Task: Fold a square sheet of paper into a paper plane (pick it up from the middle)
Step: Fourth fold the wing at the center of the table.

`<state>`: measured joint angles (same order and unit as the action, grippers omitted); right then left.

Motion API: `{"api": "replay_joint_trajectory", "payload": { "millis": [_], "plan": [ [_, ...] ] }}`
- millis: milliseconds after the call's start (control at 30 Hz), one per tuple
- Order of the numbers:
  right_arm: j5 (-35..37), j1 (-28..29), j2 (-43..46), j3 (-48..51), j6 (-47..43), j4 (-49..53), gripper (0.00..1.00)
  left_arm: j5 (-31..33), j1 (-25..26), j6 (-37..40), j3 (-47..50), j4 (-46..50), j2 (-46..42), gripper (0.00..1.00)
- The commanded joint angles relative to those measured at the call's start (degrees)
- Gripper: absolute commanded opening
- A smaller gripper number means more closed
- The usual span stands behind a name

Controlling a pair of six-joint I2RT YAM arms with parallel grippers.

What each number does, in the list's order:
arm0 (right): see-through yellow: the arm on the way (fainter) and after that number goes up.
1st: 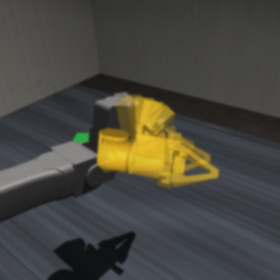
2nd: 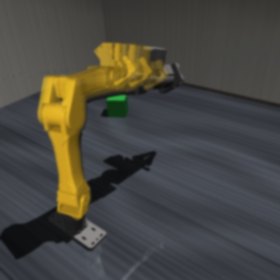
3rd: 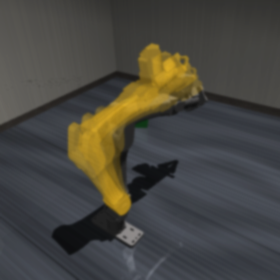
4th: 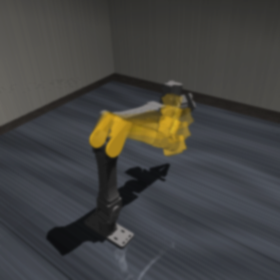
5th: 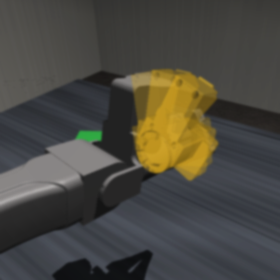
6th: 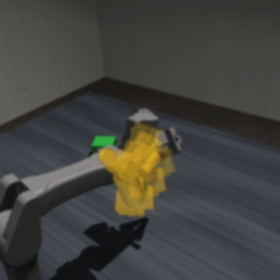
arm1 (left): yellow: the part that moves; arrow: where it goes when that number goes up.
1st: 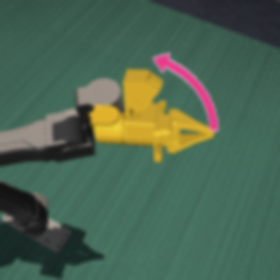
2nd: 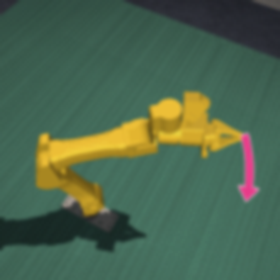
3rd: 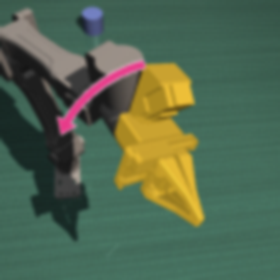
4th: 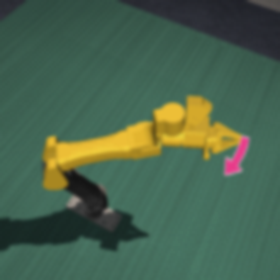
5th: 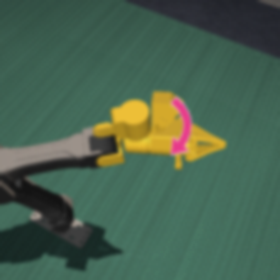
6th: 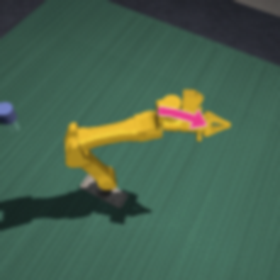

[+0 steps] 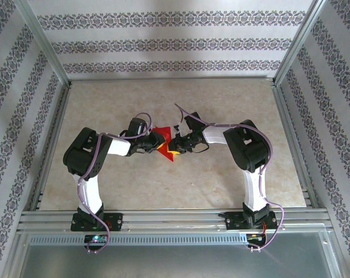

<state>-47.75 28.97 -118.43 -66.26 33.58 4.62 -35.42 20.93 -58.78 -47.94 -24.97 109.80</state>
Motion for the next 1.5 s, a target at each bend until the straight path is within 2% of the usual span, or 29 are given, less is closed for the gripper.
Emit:
{"api": "replay_joint_trajectory", "payload": {
  "millis": [0, 433, 767, 1100, 1467],
  "plan": [
    [1.0, -0.3, -0.2, -0.1, 0.3, 1.8, 0.17, 0.6, 0.0, -0.3, -0.5, -0.3, 1.5, 0.14],
    [4.3, -0.5, 6.2, 0.8, 3.2, 4.6, 0.25, 1.7, 0.0, 0.9, -1.0, 4.6, 1.8, 0.14],
    [14.8, 0.2, 10.5, 2.9, 4.3, 6.5, 0.27, 1.8, 0.2, 1.6, -1.9, 6.8, 1.6, 0.14],
    [15.3, 2.8, 7.8, 0.1, 1.2, 10.3, 0.26, 2.1, 0.4, 1.7, -2.2, 8.1, 1.6, 0.14],
    [15.9, 2.8, 5.9, 0.8, 1.0, 10.8, 0.18, 2.5, 0.4, 2.2, -2.8, 9.8, 1.1, 0.14]
  ]
}}
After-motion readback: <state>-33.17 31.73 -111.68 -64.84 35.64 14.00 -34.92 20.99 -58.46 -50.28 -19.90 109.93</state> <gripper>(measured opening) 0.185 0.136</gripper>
